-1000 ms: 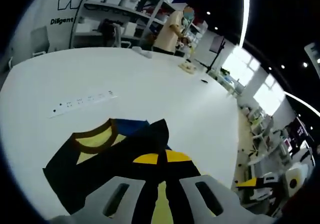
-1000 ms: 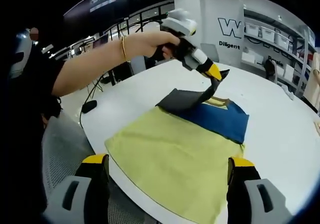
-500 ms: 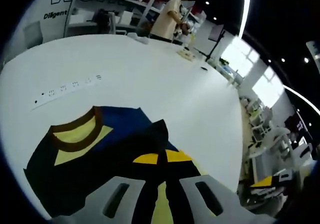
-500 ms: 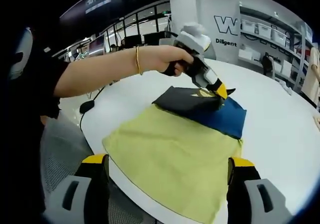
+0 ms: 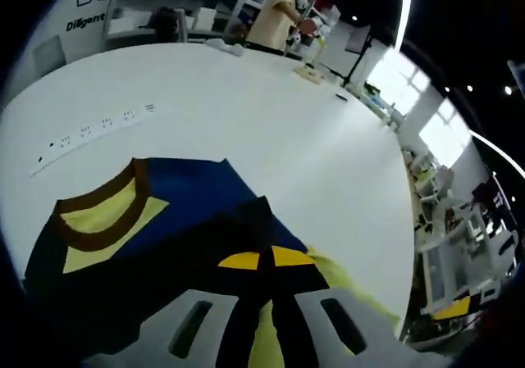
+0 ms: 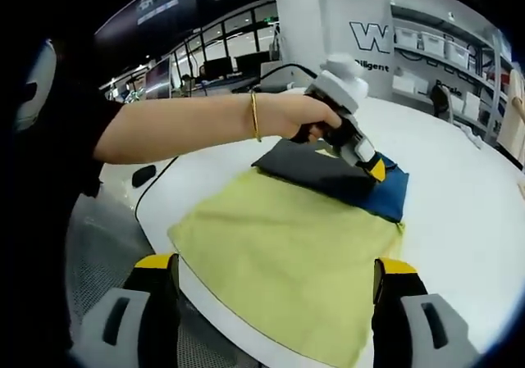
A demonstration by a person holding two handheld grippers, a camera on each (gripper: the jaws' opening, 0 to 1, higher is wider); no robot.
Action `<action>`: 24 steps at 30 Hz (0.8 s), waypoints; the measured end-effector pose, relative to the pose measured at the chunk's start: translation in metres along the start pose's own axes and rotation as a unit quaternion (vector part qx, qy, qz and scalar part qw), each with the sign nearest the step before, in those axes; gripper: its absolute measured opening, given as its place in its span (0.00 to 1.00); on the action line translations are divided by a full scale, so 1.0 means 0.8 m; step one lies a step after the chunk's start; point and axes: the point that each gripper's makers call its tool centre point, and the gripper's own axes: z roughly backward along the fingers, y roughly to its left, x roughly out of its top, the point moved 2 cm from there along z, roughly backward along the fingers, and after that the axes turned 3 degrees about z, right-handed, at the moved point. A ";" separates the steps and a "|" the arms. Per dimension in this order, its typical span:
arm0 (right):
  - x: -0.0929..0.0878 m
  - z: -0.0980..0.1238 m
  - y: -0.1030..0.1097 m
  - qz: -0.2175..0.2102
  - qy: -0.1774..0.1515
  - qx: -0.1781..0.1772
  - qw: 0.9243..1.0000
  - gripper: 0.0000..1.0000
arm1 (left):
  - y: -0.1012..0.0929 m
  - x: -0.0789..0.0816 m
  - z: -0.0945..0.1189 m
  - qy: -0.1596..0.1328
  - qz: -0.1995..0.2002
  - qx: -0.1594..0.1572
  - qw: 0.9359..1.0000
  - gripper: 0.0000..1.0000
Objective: Fold the garment on the visible template until the final outline fits inside the template.
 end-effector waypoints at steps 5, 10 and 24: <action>0.002 -0.004 -0.004 -0.009 -0.008 -0.003 1.000 0.98 | 0.003 -0.004 -0.012 -0.003 -0.026 -0.003 1.000 0.02; 0.002 -0.005 -0.009 -0.008 -0.006 -0.008 1.000 0.98 | -0.001 -0.002 -0.018 -0.012 -0.024 -0.023 0.999 0.07; 0.005 -0.006 -0.025 -0.019 -0.017 -0.019 0.999 0.99 | 0.002 0.017 0.007 -0.050 -0.083 -0.004 0.995 0.55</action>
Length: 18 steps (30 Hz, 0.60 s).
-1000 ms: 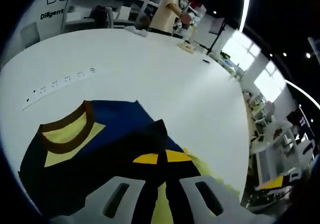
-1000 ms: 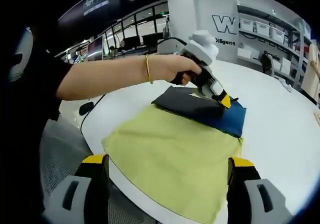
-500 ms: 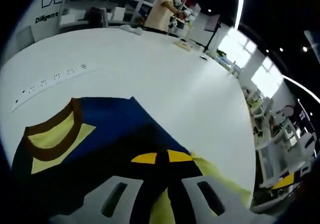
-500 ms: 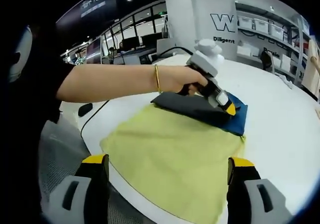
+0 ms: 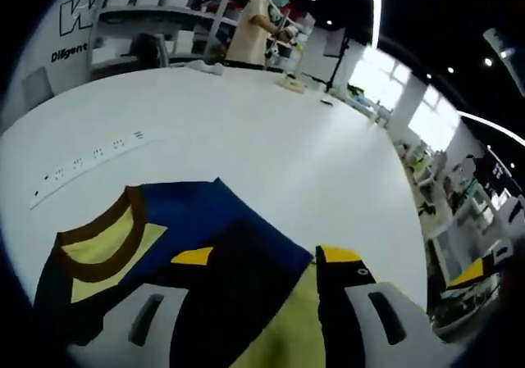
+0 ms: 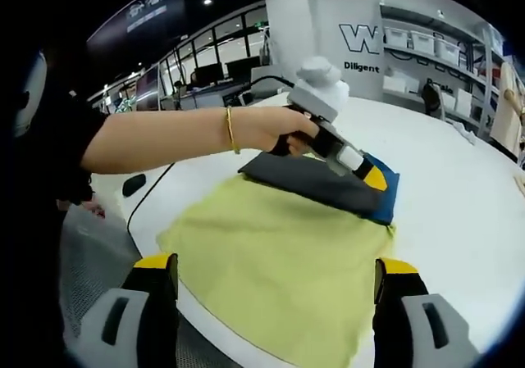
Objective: Fold the garment on the visible template until the final outline fits inside the template.
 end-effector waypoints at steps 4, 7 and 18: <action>-0.001 0.000 -0.003 0.000 0.006 -0.004 1.000 0.99 | 0.004 0.008 0.014 -0.010 -0.008 0.014 1.000 0.81; -0.002 0.000 -0.005 -0.002 0.006 -0.008 1.000 0.99 | 0.013 0.010 0.027 -0.012 -0.025 0.035 0.999 0.93; -0.002 -0.002 -0.006 -0.009 0.006 -0.006 1.000 0.99 | 0.039 0.005 0.062 -0.014 -0.008 0.062 0.998 0.98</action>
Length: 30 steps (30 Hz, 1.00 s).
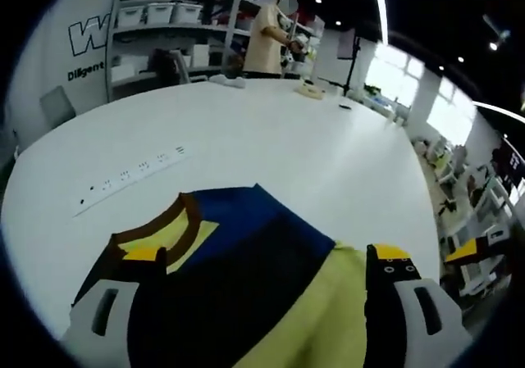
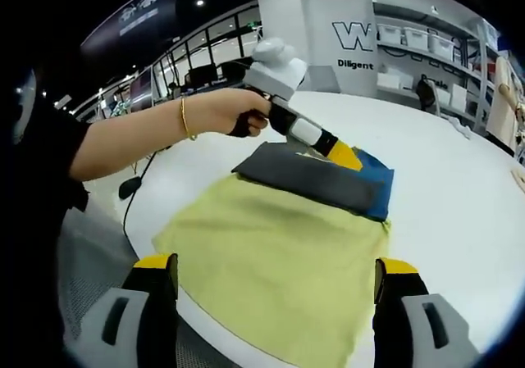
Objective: Fold the garment on the visible template until the final outline fits inside the template.
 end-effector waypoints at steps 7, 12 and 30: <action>0.000 -0.002 -0.001 -0.001 0.001 -0.001 1.000 0.99 | 0.015 -0.011 0.018 0.009 0.007 0.013 1.000 0.96; 0.000 -0.004 -0.001 -0.001 0.003 -0.004 1.000 0.99 | 0.030 -0.020 0.039 0.007 0.008 0.027 1.000 0.94; 0.007 -0.015 0.021 0.010 0.008 0.014 1.000 0.99 | 0.092 -0.076 0.101 0.026 0.038 0.079 0.996 0.87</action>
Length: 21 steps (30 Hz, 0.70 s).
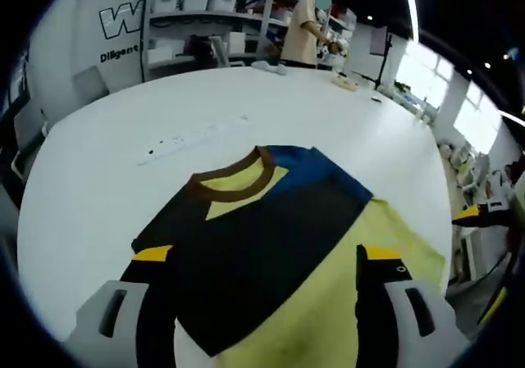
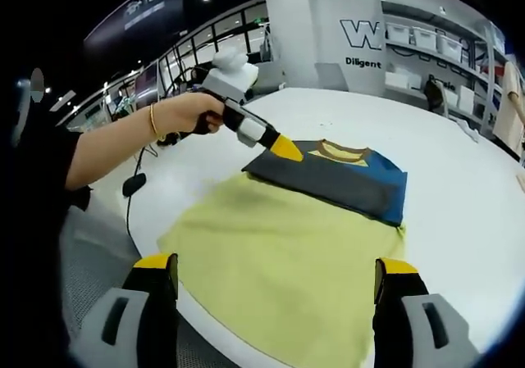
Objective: Fold the garment on the visible template until the final outline fits inside the template.
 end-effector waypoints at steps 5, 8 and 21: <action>0.000 -0.001 0.001 0.002 0.003 0.000 1.000 0.99 | 0.014 -0.016 0.007 -0.002 0.010 0.010 1.000 0.80; 0.000 -0.001 0.002 0.003 0.004 -0.001 1.000 0.99 | 0.023 -0.026 0.011 0.000 0.019 0.021 1.000 0.79; -0.003 -0.002 0.006 0.002 0.008 0.001 1.000 0.97 | 0.043 -0.076 0.020 0.022 0.074 0.039 0.996 0.52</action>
